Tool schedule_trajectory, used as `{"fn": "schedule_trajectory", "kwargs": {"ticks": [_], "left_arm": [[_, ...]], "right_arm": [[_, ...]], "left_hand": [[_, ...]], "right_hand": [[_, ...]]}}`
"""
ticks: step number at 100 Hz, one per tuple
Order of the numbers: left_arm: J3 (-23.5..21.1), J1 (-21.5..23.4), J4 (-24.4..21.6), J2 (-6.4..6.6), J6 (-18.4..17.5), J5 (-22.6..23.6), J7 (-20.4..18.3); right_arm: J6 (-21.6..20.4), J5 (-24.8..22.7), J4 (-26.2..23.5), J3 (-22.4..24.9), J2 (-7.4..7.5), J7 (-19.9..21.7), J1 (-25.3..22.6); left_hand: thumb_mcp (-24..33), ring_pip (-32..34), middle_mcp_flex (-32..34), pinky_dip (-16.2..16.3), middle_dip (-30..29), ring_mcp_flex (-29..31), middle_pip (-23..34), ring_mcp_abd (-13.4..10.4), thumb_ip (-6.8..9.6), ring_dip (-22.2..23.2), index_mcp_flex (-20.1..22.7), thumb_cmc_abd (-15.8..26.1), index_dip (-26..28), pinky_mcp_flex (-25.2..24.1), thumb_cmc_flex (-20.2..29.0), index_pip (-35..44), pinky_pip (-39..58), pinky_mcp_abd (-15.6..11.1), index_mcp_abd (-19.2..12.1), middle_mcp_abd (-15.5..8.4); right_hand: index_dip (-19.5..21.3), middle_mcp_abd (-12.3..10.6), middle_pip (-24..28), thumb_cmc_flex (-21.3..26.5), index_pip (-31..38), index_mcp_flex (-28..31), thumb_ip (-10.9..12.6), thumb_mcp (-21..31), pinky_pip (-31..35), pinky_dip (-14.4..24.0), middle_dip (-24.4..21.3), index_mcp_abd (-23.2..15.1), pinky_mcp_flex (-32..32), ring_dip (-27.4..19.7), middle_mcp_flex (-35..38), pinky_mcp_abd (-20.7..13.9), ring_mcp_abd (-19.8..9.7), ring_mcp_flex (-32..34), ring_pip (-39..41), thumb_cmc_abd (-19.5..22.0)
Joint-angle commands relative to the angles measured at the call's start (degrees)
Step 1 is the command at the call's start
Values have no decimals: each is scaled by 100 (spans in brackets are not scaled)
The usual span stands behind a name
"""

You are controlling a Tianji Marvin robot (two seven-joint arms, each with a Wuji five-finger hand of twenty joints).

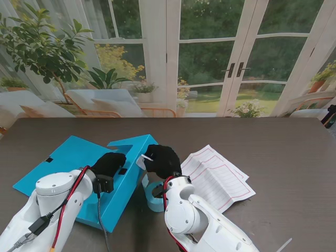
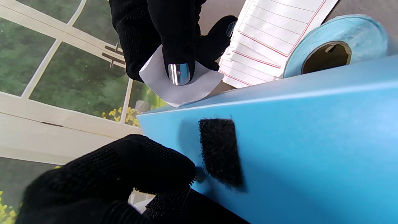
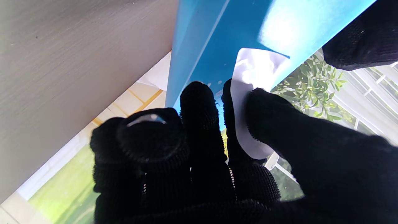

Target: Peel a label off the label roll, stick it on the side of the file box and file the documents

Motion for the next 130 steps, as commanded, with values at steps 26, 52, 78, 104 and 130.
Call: {"fn": "schedule_trajectory", "kwargs": {"ticks": [26,52,78,104,130], "left_arm": [[-2,26,-82,-6,-21,-22,-160],[1,23,-75,1,-45,-44,-189],[-16,45,-79,14,-100,-73,-236],[-27,51,-77,23,-145,-109,-269],[-36,46,-49,54,-207,-133,-397]], "right_arm": [[23,4,-68,-39,-53,62,-44],[87,-26,-52,-48,-35,116,-41],[114,-63,-22,-68,-33,118,-46],[153,-109,-19,-100,-37,108,-45],[217,-140,-13,-156,-70,49,-55]], "left_hand": [[178,478,-3,-94,48,75,77,168,71,95,-82,107,73,-78,-65,170,-55,18,231,-241],[192,477,-1,-94,48,71,78,166,78,97,-82,121,73,-89,-64,171,-63,14,233,-241],[190,475,-7,-91,50,59,78,174,74,102,-85,114,76,-89,-62,170,-64,14,227,-241],[175,475,-1,-90,50,69,78,172,70,101,-76,102,76,-90,-59,170,-65,15,229,-236],[179,477,5,-87,50,79,78,168,79,101,-71,96,81,-91,-52,168,-67,23,231,-237]], "right_hand": [[-72,1,150,105,-42,69,32,184,203,75,-30,-313,630,-39,-188,-117,78,109,52,62],[-127,-3,143,85,-90,60,34,176,214,78,-29,-292,591,-52,-219,-146,101,108,33,53],[-256,-2,150,33,-141,46,35,163,232,79,-29,-269,575,-56,-241,-156,100,108,37,65],[-365,-20,158,-25,-166,-8,46,125,260,81,-27,-225,564,-63,-273,-169,98,109,38,54],[-457,-18,175,-70,-118,-2,61,127,263,70,-38,-170,561,-67,-278,-189,91,111,48,-1]]}}
